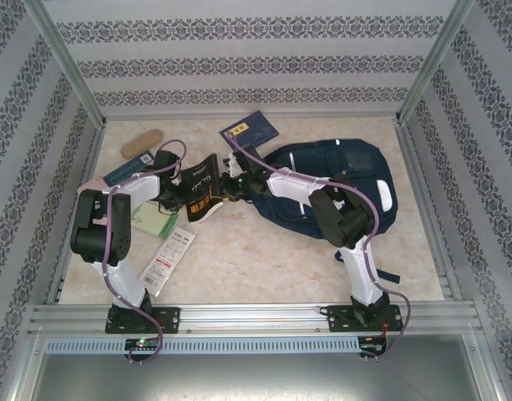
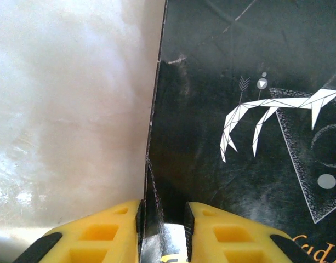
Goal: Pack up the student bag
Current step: Pick up the book from the center of the table.
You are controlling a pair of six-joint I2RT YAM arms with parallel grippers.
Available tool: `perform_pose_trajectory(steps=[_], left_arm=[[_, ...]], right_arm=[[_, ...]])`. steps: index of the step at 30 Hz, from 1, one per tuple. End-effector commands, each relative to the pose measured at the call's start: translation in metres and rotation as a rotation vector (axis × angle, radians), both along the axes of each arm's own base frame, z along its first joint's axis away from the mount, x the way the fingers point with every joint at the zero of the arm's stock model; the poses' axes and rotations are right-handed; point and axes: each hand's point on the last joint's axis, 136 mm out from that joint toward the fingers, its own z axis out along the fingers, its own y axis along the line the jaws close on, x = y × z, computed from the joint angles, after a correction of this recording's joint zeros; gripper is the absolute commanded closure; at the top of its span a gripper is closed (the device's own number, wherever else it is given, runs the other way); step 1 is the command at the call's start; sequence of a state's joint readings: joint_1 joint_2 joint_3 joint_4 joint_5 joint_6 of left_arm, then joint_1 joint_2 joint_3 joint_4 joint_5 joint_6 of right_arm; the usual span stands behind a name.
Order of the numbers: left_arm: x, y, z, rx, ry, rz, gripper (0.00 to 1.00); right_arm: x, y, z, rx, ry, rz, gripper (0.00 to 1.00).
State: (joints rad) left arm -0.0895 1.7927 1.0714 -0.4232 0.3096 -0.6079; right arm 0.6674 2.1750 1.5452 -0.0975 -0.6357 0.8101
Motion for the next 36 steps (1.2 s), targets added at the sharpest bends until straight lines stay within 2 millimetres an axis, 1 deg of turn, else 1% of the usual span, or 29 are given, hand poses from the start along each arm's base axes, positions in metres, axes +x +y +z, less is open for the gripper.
perform_pose_trajectory(steps=[1,2,3,4,6,7,12,14,15,18,21,24,27,31,36], left_arm=[[-0.015,-0.016,-0.01,-0.038,0.065,-0.061,0.7],[-0.015,-0.016,-0.006,-0.045,0.058,-0.06,0.69],[-0.014,-0.017,-0.001,-0.051,0.049,-0.06,0.67],[-0.012,-0.017,0.005,-0.063,0.037,-0.056,0.61],[-0.007,-0.02,0.019,-0.112,0.004,-0.046,0.54],[-0.003,-0.022,0.028,-0.146,-0.02,-0.037,0.5],[0.02,-0.032,0.077,-0.386,-0.165,0.032,0.2],[0.028,-0.037,0.096,-0.473,-0.223,0.048,0.11],[0.032,-0.039,0.103,-0.504,-0.242,0.052,0.09],[0.043,-0.047,0.122,-0.6,-0.298,0.059,0.08],[0.049,-0.05,0.126,-0.663,-0.304,0.081,0.08],[0.057,-0.054,0.132,-0.734,-0.328,0.103,0.08],[0.067,-0.056,0.146,-0.819,-0.375,0.126,0.06],[0.077,-0.058,0.164,-0.901,-0.429,0.136,0.08],[0.08,-0.06,0.183,-0.965,-0.476,0.123,0.15]], right_arm=[[-0.004,0.009,0.009,0.037,-0.031,0.047,0.91],[-0.001,0.006,0.013,0.042,-0.037,0.038,0.99],[0.001,0.004,0.016,0.047,-0.039,0.031,1.0],[0.004,0.002,0.022,0.058,-0.046,0.018,1.0],[0.011,-0.004,0.038,0.088,-0.065,-0.005,1.0],[0.015,-0.008,0.049,0.111,-0.076,-0.018,1.0],[0.028,-0.024,0.105,0.233,-0.129,-0.056,1.0],[0.032,-0.033,0.128,0.287,-0.149,-0.071,1.0],[0.033,-0.035,0.137,0.309,-0.158,-0.074,1.0],[0.037,-0.045,0.165,0.388,-0.175,-0.093,1.0],[0.04,-0.051,0.185,0.463,-0.178,-0.105,1.0],[0.04,-0.05,0.198,0.517,-0.172,-0.094,1.0],[0.041,-0.049,0.201,0.553,-0.153,-0.099,1.0],[0.04,-0.046,0.2,0.571,-0.139,-0.097,1.0],[0.041,-0.044,0.195,0.568,-0.131,-0.096,1.0]])
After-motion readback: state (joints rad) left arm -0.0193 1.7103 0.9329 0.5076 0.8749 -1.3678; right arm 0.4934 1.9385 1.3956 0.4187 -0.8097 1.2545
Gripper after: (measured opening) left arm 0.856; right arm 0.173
